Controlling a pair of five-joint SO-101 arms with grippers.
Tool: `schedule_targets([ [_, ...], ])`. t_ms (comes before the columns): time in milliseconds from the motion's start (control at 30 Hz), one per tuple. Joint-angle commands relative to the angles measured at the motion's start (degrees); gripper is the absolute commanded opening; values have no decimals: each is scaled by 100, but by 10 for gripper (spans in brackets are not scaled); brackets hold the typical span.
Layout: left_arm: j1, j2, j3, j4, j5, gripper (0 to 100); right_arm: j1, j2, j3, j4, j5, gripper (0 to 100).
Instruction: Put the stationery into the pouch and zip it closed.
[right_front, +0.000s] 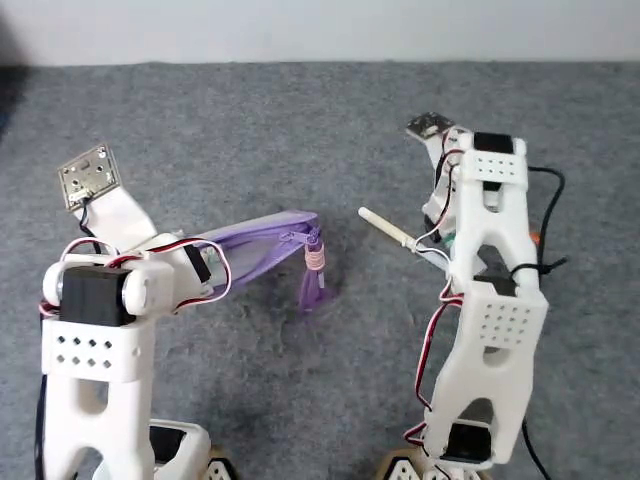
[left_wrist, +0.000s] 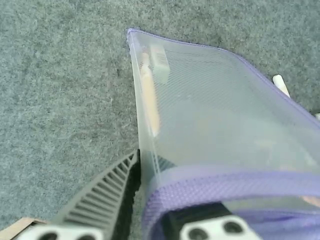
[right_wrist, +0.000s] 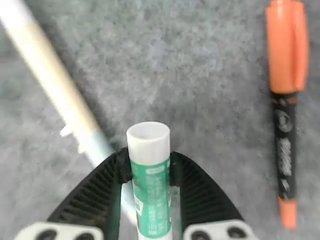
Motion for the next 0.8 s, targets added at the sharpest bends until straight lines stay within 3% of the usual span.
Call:
schedule_targets([
  [0,-18,0,-127,-88,62,13,4,-1042,-193,462,-413,8],
  [233,-18,0,-127,-88,62,13,-40,-2176,-193,1604,-1266,8],
  [400,-18,0,-127,-88,62,13,-84,-3055,-18,1710,-1626,8],
  [567,-18,0,-127,-88,62,13,-92,-4418,1451,1710,-1670,8],
  [767,-18,0,-127,-88,62,13,-418,-6343,3121,1692,-2268,8],
])
